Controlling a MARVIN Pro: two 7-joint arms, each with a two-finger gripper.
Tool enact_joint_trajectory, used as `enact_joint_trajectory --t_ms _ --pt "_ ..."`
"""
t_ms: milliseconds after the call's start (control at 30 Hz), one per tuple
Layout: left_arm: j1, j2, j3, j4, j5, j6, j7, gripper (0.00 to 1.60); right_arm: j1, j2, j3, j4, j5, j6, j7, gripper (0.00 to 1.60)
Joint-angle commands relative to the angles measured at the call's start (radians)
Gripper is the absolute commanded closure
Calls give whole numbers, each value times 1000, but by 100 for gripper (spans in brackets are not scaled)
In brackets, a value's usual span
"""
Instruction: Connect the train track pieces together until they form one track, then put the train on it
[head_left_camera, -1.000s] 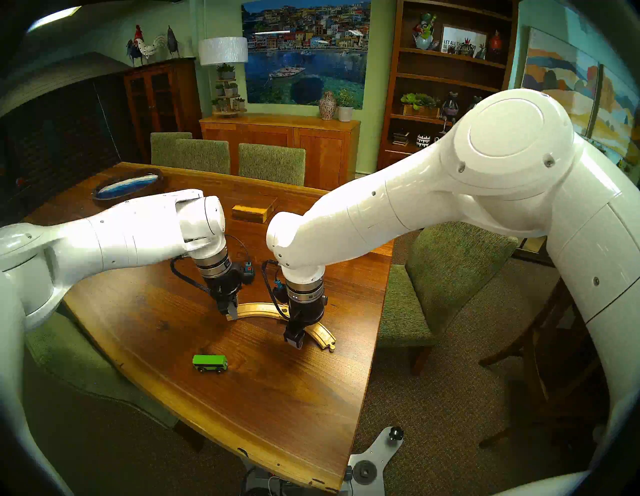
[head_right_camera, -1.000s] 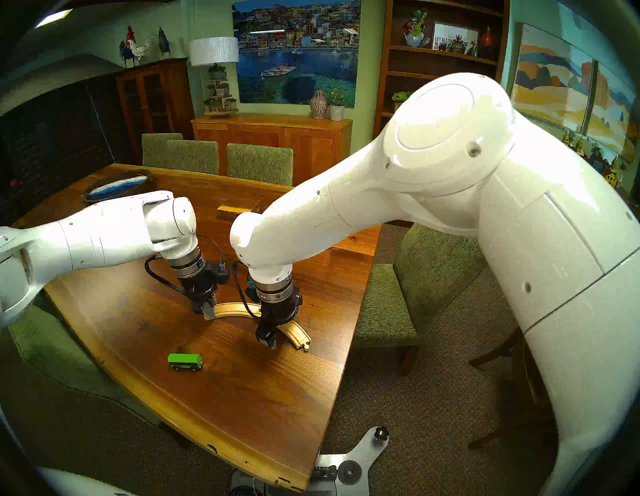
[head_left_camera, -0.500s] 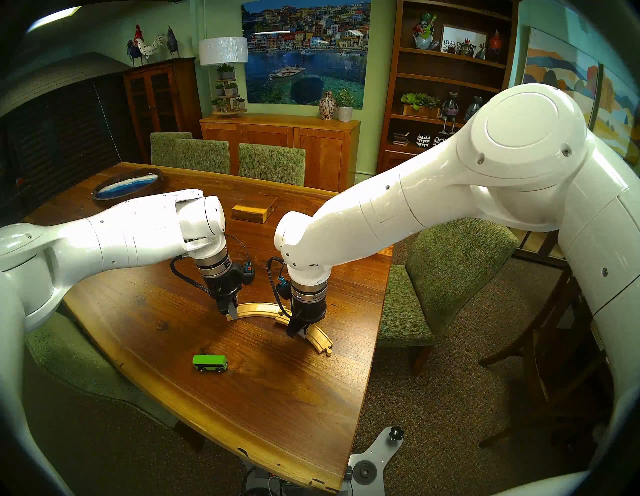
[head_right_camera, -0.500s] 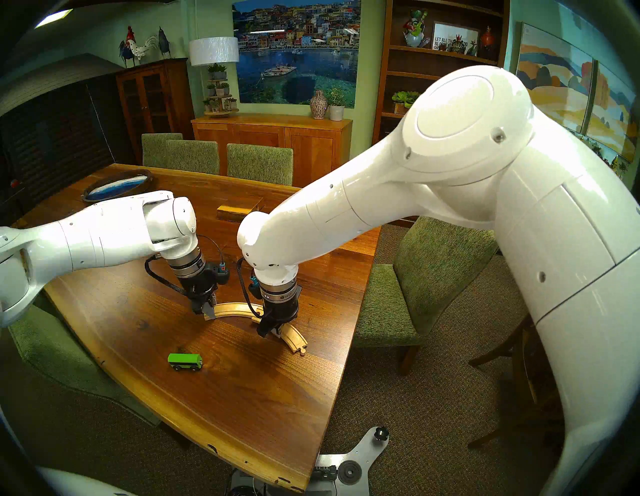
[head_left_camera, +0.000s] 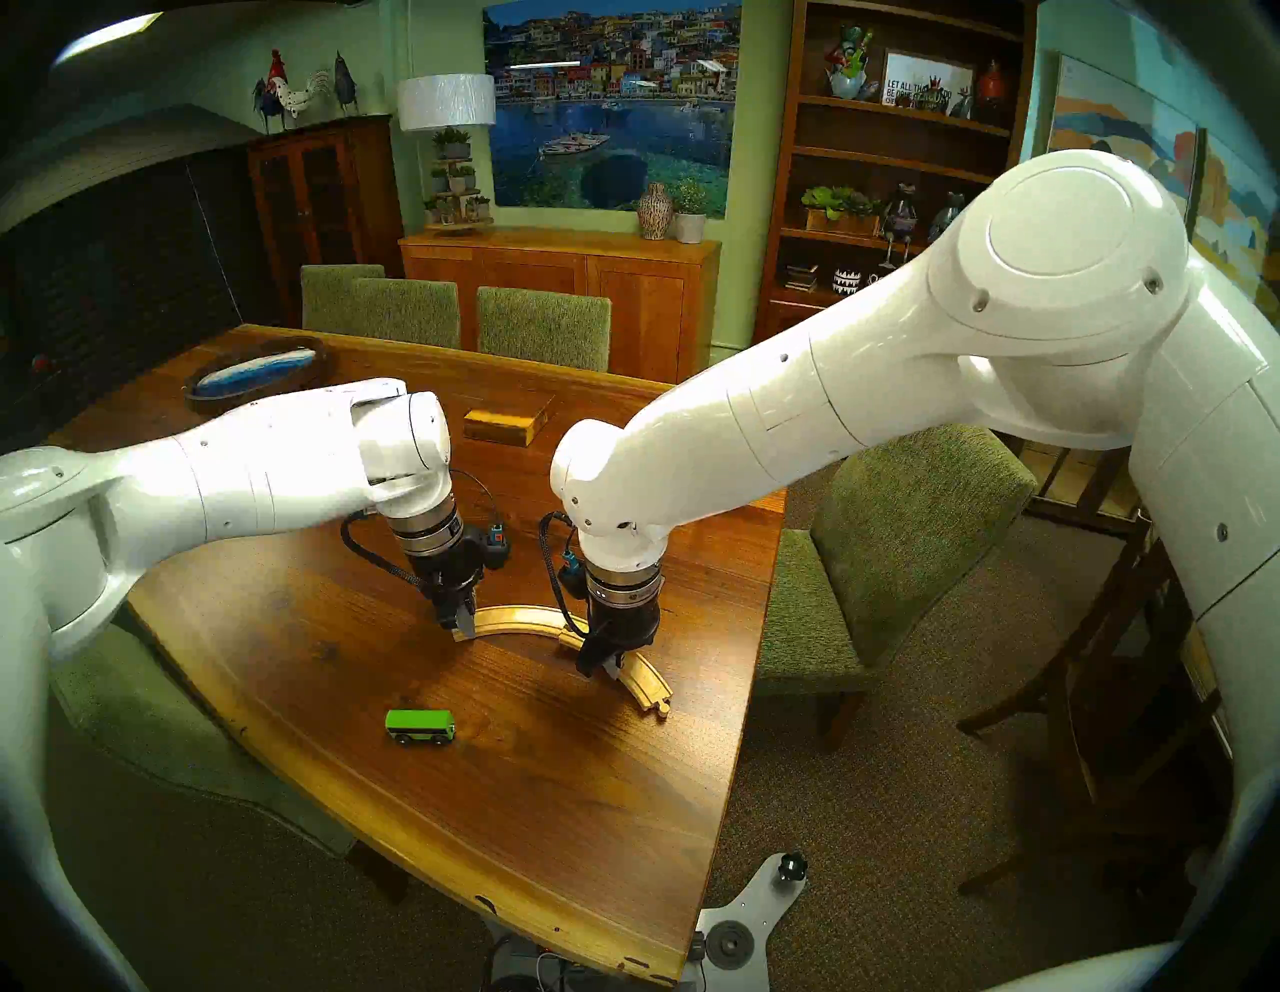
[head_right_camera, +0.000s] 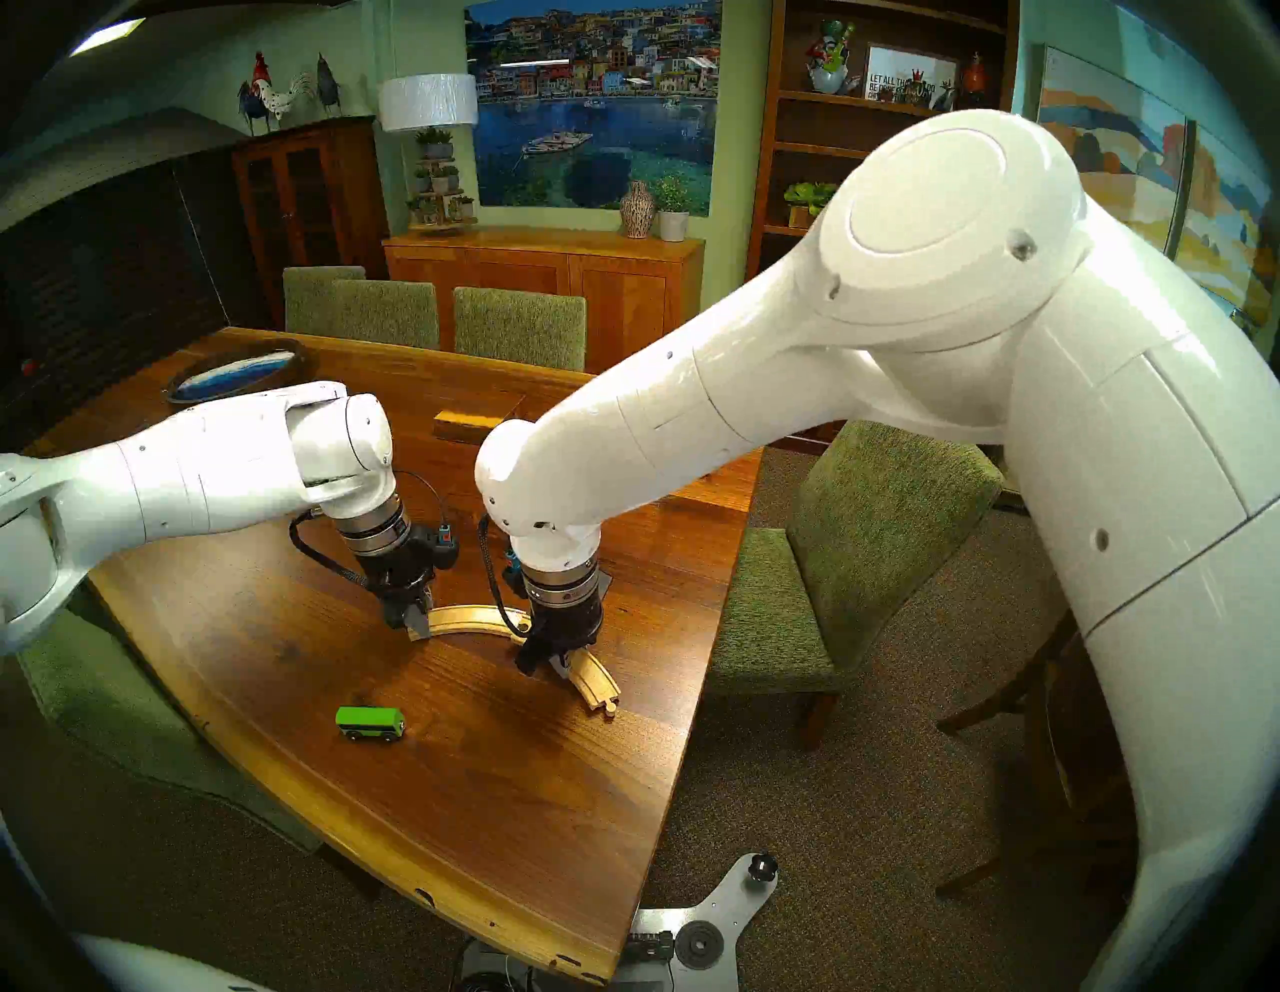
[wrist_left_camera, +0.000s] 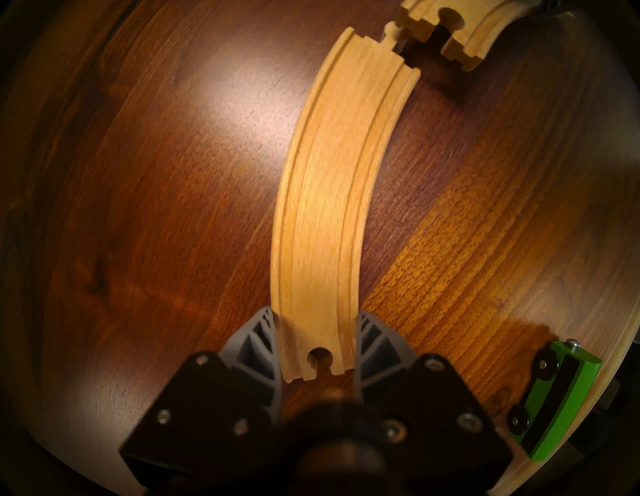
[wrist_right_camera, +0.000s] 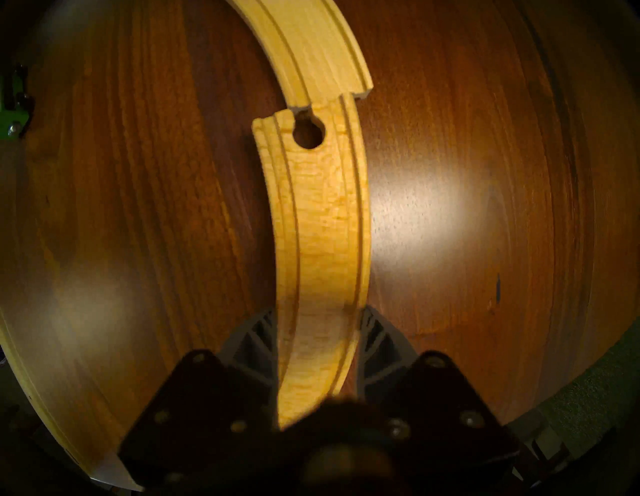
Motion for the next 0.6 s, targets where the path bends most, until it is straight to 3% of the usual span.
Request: enact_joint_trajectory --t_ms 0,567 --pt "-19 -2 -12 0 0 -1 0 160 65 8 10 -1 43 13 -42 160" --pt "-18 -2 -14 0 2 -1 -1 160 37 -34 7 85 81 72 -53 160"
